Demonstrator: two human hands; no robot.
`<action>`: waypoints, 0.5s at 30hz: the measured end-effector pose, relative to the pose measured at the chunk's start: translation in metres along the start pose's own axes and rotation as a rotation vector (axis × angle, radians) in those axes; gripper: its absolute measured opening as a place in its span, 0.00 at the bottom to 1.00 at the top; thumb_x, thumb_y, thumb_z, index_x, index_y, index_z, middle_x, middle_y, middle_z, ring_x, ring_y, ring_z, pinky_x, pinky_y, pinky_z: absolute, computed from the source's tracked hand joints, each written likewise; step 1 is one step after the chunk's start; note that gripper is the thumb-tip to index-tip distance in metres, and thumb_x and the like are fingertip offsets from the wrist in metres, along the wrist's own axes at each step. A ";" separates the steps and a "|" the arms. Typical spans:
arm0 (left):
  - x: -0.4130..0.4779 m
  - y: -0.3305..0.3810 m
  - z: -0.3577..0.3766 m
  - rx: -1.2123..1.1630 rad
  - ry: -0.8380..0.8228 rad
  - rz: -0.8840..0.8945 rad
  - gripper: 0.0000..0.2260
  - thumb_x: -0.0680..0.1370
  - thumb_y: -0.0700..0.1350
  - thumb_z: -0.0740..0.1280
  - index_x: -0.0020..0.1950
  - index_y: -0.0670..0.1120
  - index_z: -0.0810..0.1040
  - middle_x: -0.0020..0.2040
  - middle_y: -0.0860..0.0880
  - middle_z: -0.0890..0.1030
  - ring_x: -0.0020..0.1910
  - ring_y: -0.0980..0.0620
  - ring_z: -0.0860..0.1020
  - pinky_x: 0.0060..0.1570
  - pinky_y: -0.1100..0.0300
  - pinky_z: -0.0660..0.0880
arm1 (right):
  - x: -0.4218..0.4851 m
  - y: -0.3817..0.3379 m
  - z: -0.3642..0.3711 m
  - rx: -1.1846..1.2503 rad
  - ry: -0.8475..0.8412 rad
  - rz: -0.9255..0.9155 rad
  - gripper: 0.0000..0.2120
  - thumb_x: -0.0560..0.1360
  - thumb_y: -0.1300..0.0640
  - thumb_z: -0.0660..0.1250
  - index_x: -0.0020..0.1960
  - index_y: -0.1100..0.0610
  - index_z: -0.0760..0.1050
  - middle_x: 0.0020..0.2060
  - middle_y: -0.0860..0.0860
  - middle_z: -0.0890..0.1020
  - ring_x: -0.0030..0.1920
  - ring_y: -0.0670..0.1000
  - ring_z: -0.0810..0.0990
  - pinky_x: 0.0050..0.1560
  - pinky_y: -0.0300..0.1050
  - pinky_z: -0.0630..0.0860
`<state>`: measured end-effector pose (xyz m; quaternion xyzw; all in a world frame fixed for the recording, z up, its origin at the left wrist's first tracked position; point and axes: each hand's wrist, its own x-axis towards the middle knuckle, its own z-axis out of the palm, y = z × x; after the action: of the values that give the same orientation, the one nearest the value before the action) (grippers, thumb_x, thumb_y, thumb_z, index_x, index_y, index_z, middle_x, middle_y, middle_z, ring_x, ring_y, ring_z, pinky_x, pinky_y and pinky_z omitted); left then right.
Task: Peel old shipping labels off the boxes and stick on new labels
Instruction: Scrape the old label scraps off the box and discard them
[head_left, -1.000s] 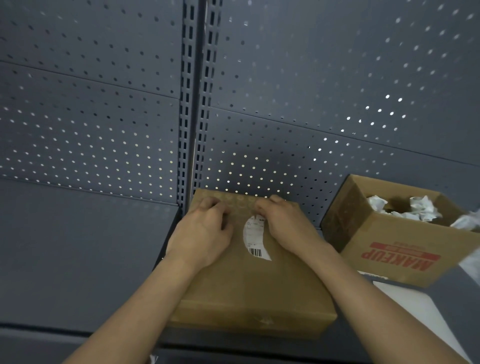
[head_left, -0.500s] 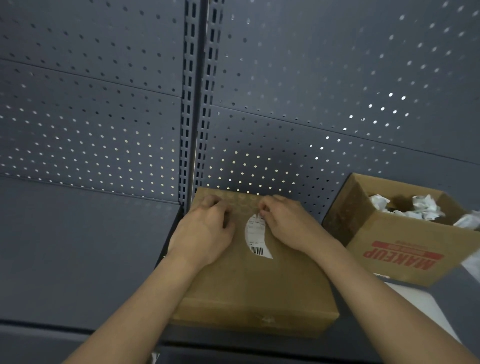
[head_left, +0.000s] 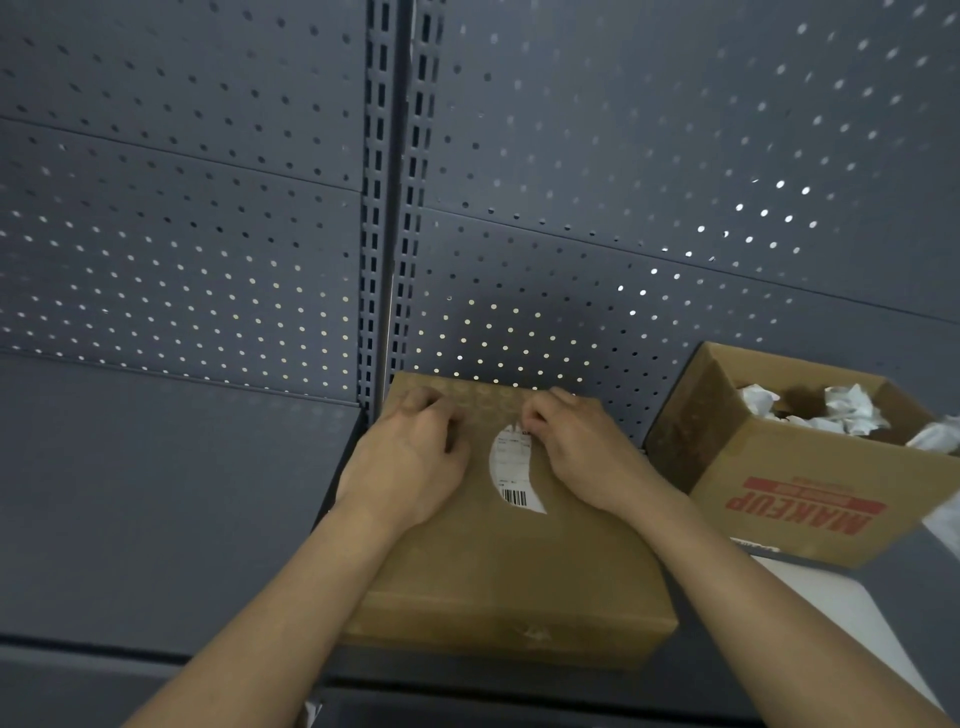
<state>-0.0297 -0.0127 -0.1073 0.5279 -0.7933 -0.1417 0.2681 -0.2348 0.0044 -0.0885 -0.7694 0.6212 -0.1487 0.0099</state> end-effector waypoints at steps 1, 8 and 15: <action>0.000 0.000 0.000 -0.001 0.000 0.002 0.13 0.80 0.50 0.62 0.61 0.48 0.78 0.64 0.51 0.74 0.61 0.48 0.73 0.53 0.50 0.76 | -0.003 0.000 -0.002 0.065 0.005 0.017 0.07 0.83 0.56 0.57 0.47 0.51 0.70 0.44 0.46 0.75 0.47 0.49 0.74 0.53 0.46 0.68; 0.000 0.000 0.000 -0.005 -0.001 0.005 0.13 0.79 0.50 0.62 0.62 0.48 0.77 0.64 0.51 0.74 0.62 0.48 0.73 0.54 0.49 0.76 | -0.004 -0.004 -0.010 0.167 -0.011 0.087 0.14 0.83 0.52 0.59 0.67 0.53 0.69 0.59 0.50 0.79 0.58 0.50 0.76 0.60 0.47 0.69; 0.000 0.000 0.000 -0.009 -0.009 0.002 0.14 0.80 0.50 0.62 0.63 0.49 0.77 0.65 0.52 0.73 0.63 0.49 0.72 0.55 0.51 0.75 | -0.004 0.002 -0.003 0.107 0.039 0.013 0.05 0.80 0.56 0.64 0.50 0.54 0.79 0.45 0.45 0.76 0.46 0.46 0.75 0.55 0.45 0.68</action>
<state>-0.0295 -0.0128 -0.1075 0.5252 -0.7943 -0.1474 0.2672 -0.2385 0.0085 -0.0867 -0.7605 0.6175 -0.1967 0.0398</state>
